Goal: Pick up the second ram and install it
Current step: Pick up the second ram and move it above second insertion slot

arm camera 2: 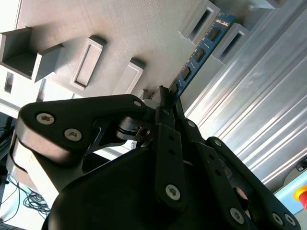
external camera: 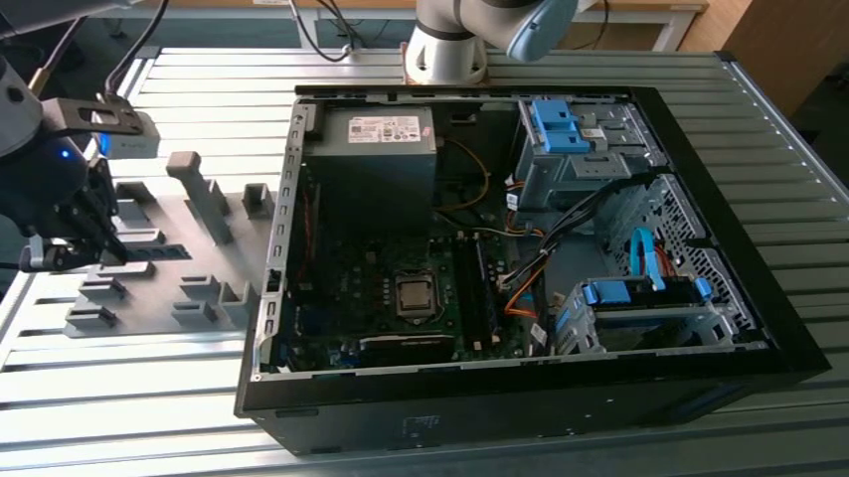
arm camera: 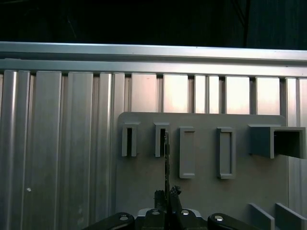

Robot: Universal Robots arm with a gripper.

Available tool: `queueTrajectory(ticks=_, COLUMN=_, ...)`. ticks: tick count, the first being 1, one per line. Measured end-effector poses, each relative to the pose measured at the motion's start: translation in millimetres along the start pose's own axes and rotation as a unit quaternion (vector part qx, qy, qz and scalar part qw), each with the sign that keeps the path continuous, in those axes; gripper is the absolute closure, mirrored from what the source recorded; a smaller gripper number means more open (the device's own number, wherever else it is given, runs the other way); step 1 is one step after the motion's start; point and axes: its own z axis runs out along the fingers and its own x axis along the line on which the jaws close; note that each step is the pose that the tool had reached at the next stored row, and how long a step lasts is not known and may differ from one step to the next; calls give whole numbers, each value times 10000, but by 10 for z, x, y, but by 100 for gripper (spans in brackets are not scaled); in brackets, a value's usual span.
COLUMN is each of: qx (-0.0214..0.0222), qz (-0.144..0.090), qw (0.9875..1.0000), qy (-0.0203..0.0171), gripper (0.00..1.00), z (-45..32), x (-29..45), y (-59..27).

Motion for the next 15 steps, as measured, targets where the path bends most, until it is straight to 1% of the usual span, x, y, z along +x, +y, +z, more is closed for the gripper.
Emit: queueTrajectory(ticks=15, qx=1, qz=0, qw=10000, qy=0, gripper=86, z=-44, x=-2, y=1)
